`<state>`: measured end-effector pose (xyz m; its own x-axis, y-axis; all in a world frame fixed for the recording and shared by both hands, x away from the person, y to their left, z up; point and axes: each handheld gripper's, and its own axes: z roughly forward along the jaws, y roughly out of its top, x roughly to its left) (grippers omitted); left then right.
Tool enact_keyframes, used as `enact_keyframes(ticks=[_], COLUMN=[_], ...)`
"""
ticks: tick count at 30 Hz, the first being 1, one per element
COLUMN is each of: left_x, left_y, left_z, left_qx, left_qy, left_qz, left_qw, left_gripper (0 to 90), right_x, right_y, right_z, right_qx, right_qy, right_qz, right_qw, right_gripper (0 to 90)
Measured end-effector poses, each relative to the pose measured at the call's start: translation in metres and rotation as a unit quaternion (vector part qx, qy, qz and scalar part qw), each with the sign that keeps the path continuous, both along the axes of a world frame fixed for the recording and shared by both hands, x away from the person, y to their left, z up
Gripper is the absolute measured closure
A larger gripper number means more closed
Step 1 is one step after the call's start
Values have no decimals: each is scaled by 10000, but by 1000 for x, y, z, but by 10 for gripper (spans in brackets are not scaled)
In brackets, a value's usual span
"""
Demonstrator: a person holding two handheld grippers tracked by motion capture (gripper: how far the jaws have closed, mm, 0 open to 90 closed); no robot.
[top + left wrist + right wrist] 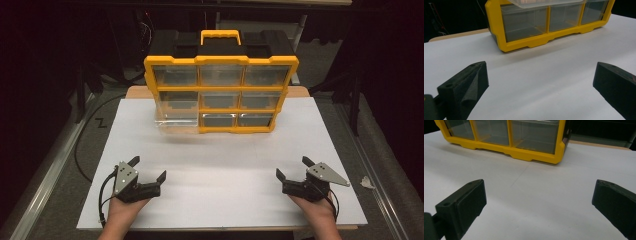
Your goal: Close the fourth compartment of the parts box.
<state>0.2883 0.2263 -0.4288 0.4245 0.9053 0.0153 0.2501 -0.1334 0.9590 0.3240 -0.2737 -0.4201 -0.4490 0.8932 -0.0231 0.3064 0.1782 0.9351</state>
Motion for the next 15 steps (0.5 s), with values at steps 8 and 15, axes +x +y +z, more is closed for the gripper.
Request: enact_keyframes(ticks=[8,15], left_x=[-1,-1], left_y=[0,1], left_z=[1,1], left_qx=[-62,-71], left_qy=[-37,-43], left_qz=[4,-1], left_qw=[10000,10000], left_gripper=[6,6], right_x=[-2,-1], right_y=[0,1], right_z=[0,-1], right_qx=[-25,-52], right_qy=[-8,4], right_qz=[17,18], right_qw=[10000,10000], right_gripper=[8,7])
